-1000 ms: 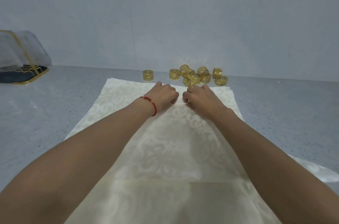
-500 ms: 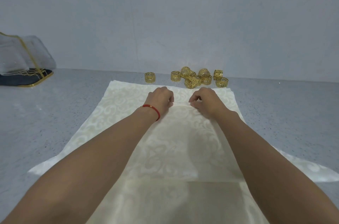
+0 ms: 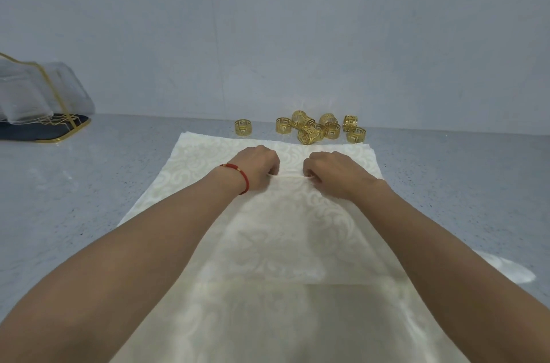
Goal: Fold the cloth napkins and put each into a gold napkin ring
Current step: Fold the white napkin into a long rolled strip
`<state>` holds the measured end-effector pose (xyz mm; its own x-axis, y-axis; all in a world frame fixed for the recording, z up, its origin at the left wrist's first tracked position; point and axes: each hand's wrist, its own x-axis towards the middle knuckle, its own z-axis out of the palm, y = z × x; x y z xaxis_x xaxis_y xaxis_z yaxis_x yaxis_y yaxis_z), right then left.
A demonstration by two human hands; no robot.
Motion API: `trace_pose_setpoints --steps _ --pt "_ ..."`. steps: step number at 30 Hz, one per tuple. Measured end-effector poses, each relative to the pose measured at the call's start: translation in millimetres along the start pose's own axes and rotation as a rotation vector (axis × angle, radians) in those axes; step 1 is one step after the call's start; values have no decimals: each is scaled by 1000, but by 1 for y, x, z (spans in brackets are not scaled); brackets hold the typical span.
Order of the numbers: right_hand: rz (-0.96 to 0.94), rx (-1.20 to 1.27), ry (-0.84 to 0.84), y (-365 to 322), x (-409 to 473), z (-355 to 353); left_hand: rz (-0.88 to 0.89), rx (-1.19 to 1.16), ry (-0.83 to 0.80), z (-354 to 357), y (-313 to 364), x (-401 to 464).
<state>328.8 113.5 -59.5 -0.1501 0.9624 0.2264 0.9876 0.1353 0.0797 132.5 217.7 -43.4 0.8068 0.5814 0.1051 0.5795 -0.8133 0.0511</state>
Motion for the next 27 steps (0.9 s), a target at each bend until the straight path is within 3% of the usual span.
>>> trace_pose_setpoints --steps 3,6,13,16,19,21,23,27 --pt "254 351 47 2 -2 0 -118 -230 77 5 -5 -6" --pt "337 447 61 3 -2 7 -176 -299 153 14 -6 -7" --pt "247 175 74 -7 -8 6 -82 56 186 16 6 -16" --pt "83 -56 116 -17 -15 6 -76 165 134 8 17 -19" --pt "40 -154 77 -25 -16 1 -56 244 74 4 23 -20" --pt "81 -128 -12 -26 -17 -4 -74 172 45 3 21 -23" --pt "189 52 -25 -23 -18 -6 -139 3 46 5 15 -26" --pt "458 444 142 -14 -22 1 -321 -334 208 12 5 -32"
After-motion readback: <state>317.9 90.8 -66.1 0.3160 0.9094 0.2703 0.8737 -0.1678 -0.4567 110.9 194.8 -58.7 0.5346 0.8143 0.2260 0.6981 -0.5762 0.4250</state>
